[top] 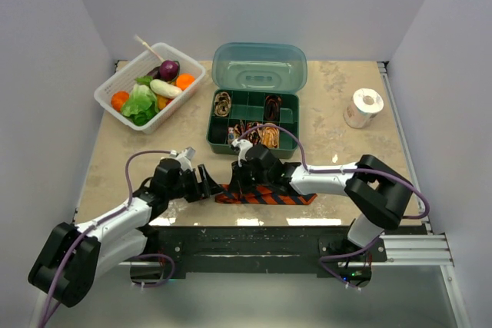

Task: Roll the ties
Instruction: Roll the tie at the center of the board.

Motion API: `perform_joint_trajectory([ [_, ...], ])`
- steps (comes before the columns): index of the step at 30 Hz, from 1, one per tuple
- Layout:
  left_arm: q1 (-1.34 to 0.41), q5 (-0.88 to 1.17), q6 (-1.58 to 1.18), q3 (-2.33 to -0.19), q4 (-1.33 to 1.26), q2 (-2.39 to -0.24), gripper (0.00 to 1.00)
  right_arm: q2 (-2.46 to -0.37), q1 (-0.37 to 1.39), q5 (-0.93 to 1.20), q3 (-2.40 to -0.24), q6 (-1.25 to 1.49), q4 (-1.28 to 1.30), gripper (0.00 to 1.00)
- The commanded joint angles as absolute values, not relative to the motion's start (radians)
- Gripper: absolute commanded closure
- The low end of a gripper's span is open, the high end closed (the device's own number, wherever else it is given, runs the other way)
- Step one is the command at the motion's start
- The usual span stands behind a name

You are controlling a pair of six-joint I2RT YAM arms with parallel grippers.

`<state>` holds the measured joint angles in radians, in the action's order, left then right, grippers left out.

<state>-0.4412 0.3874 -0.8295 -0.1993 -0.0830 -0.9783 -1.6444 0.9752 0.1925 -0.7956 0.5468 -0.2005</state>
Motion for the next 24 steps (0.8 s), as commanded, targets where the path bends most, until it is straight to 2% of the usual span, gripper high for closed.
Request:
perform_joint_trajectory([
  [1,-0.436,0.452,-0.864,-0.163,-0.222,-1.005,0.28,-1.615,0.976,0.143,-0.765,0.541,-0.186,0.99],
  [13,-0.436,0.537,-0.939,-0.066,-0.532,-1.144,0.38,-1.617,0.976,0.115,-0.742,0.535,-0.178,0.99],
  [24,-0.442,0.560,-0.951,-0.046,-0.664,-1.238,0.47,-1.612,0.976,0.097,-0.756,0.535,-0.172,1.00],
])
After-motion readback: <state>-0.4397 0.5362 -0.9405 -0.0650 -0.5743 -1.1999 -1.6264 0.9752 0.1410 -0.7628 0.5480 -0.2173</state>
